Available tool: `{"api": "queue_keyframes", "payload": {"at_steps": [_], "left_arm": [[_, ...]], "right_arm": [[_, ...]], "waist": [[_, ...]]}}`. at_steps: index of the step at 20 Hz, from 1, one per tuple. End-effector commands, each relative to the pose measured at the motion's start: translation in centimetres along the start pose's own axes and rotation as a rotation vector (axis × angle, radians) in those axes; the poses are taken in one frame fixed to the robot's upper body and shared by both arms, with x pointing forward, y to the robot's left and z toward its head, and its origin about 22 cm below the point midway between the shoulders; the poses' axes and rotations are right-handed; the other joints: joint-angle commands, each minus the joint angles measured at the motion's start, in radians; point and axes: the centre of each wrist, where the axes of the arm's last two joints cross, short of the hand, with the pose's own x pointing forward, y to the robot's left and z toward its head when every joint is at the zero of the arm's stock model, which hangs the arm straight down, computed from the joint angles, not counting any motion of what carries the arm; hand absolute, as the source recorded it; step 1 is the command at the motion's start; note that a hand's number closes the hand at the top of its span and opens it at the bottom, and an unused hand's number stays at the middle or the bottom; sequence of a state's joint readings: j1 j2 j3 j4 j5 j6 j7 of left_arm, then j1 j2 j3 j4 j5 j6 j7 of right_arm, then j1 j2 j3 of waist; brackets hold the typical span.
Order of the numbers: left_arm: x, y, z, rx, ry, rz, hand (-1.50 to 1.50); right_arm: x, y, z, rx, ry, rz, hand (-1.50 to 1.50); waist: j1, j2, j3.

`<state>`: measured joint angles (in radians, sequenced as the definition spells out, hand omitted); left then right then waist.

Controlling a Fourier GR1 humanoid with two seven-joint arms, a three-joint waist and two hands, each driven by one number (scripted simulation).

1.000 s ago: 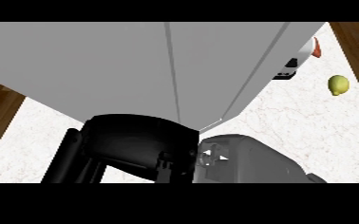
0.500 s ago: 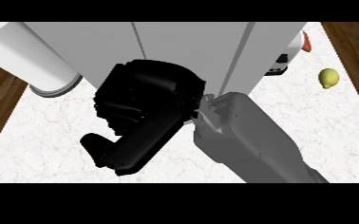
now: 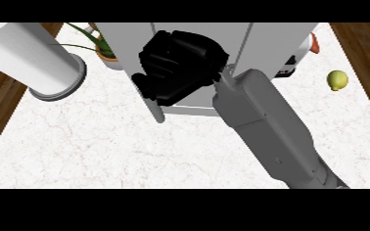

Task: Pick up the bottled water, place it into the cabinet and close the cabinet

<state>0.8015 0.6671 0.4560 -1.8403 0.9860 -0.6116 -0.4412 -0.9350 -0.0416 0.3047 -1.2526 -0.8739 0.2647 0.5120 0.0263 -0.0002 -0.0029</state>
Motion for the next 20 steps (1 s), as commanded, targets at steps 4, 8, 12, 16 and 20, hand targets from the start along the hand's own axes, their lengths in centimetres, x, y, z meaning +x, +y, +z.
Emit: {"api": "queue_keyframes", "payload": {"at_steps": [4, 8, 12, 16, 20], "left_arm": [[-0.4, -0.2, 0.5, -0.019, -0.008, 0.014, -1.5], [-0.7, 0.0, -0.6, 0.002, -0.002, -0.003, -1.5], [-0.2, 0.8, -0.4, -0.006, -0.007, 0.01, -1.5], [-1.2, -0.6, -1.3, -0.041, -0.01, 0.015, -1.5], [-1.4, -0.5, -1.6, -0.046, 0.007, -0.006, -1.5]], "right_arm": [[2.3, -3.5, 1.4, -0.111, -0.108, 0.122, 1.5], [3.1, -3.7, 0.2, -0.12, -0.144, 0.148, 1.5], [4.1, -3.5, -0.2, -0.192, -0.226, 0.211, -1.5], [5.5, -2.7, -0.9, -0.244, -0.243, 0.233, -1.5], [8.1, -2.7, -0.2, -0.256, -0.281, 0.25, -1.5]], "waist": [[-0.004, 0.003, 0.003], [-0.004, 0.007, 0.003], [0.002, 0.008, 0.002], [0.0, 0.008, 0.002], [-0.001, 0.01, 0.002]]}}
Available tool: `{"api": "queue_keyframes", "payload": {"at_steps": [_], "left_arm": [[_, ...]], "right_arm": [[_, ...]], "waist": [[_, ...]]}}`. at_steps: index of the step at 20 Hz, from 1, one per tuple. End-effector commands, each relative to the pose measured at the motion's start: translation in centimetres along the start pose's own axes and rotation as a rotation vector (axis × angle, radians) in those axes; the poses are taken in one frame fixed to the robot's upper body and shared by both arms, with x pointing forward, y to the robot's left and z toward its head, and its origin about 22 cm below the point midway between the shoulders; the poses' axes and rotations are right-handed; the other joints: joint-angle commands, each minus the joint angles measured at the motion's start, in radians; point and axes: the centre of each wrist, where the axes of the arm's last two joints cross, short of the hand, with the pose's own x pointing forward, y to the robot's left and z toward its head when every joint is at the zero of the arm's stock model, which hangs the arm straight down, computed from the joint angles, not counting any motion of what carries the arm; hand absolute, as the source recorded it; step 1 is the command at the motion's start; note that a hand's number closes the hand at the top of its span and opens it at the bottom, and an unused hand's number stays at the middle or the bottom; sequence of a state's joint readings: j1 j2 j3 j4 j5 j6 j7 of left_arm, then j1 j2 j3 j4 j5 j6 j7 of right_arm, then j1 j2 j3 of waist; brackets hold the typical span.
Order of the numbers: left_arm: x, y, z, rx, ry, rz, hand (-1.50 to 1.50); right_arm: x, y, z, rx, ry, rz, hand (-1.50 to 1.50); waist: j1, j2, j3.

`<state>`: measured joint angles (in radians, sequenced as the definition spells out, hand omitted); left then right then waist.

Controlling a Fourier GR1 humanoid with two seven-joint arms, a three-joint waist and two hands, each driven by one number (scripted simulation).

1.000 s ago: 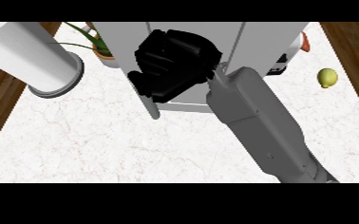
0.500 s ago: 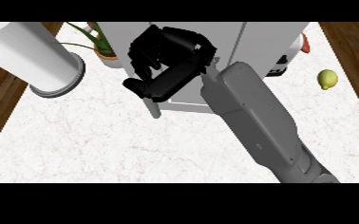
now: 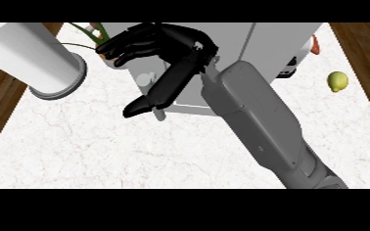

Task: Pick up the bottled water, place it into the cabinet and close the cabinet

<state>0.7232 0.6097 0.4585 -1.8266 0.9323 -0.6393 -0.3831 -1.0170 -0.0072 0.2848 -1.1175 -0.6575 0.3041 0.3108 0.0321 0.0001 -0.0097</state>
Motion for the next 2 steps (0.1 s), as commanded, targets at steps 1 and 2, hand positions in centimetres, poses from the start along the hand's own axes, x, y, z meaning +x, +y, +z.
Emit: {"api": "queue_keyframes", "payload": {"at_steps": [1, 2], "left_arm": [[-0.36, -0.3, -1.23, -0.015, 0.015, 0.006, -1.5], [-0.88, -1.11, -1.5, -0.03, -0.006, 0.008, -1.5]], "right_arm": [[6.03, -3.14, 0.51, -0.206, -0.155, 0.068, -1.5], [6.4, -3.21, 0.51, -0.217, -0.165, 0.073, -1.5]], "waist": [[-0.012, 0.011, 0.009], [-0.008, 0.011, 0.009]]}}
